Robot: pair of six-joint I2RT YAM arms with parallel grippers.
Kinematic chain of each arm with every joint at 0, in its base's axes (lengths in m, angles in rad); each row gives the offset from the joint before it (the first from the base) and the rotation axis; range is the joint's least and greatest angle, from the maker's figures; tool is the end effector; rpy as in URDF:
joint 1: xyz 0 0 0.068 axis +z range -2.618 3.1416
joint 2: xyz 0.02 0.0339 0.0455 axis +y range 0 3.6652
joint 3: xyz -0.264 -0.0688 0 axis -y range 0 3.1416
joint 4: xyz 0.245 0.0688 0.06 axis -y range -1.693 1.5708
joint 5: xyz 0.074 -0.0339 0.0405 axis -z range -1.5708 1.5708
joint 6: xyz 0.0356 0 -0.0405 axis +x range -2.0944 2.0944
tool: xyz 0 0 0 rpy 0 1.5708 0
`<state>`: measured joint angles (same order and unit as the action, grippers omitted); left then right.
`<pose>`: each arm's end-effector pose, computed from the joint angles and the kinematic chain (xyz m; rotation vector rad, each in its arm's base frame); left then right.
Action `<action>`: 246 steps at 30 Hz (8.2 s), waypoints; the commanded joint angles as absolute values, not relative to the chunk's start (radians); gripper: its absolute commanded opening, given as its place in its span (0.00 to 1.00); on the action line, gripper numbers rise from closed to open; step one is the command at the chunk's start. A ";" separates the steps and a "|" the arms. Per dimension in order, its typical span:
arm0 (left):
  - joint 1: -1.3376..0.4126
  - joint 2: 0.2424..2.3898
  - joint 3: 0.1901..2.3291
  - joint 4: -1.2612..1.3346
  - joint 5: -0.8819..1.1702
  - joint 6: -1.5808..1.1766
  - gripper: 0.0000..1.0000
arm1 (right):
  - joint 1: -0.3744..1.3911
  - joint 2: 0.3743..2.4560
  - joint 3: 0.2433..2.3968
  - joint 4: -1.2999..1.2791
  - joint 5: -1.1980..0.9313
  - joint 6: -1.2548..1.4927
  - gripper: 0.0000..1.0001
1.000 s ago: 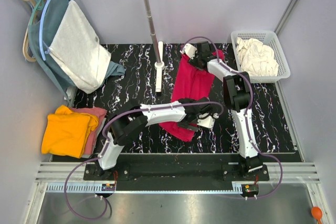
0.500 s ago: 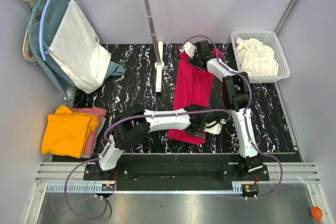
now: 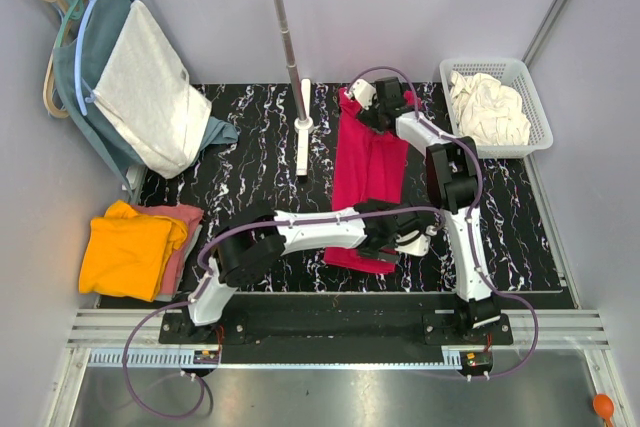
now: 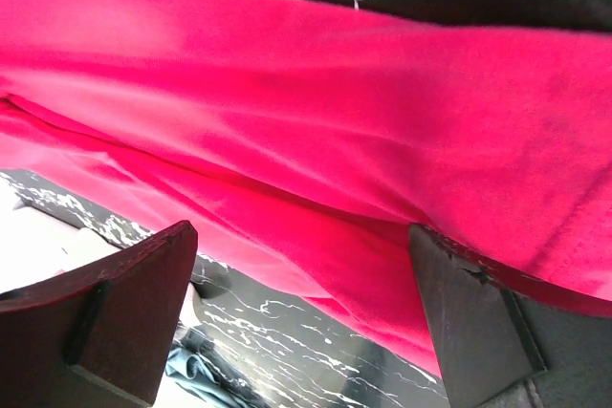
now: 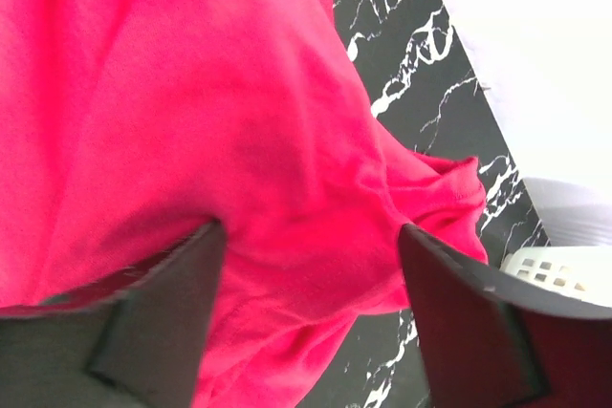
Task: Fold and stack the t-shirts
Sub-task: Fold the tshirt
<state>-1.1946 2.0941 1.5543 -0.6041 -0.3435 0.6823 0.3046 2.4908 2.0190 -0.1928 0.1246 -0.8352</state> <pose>0.1719 -0.4025 0.1698 2.0627 1.6340 0.2968 0.5371 0.1642 0.1481 -1.1630 1.9422 -0.4251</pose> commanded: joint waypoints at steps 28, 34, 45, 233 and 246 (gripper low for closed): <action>-0.950 1.534 1.281 -0.184 -0.491 0.718 0.99 | 0.327 1.853 1.407 -0.166 0.190 -0.643 1.00; -0.744 1.373 1.112 -0.103 -0.431 0.686 0.99 | 0.435 1.642 1.149 -0.262 0.183 -0.637 1.00; -0.456 1.284 0.968 -0.074 -0.261 0.643 0.99 | 0.733 1.376 0.922 -0.541 -0.081 -0.525 1.00; -0.638 2.080 1.499 -0.574 0.519 0.584 0.95 | 0.436 1.405 0.756 -0.282 -0.137 -0.643 0.84; -0.690 2.098 1.445 -0.468 0.370 0.520 0.67 | 0.436 1.497 0.746 -0.207 -0.140 -0.657 0.80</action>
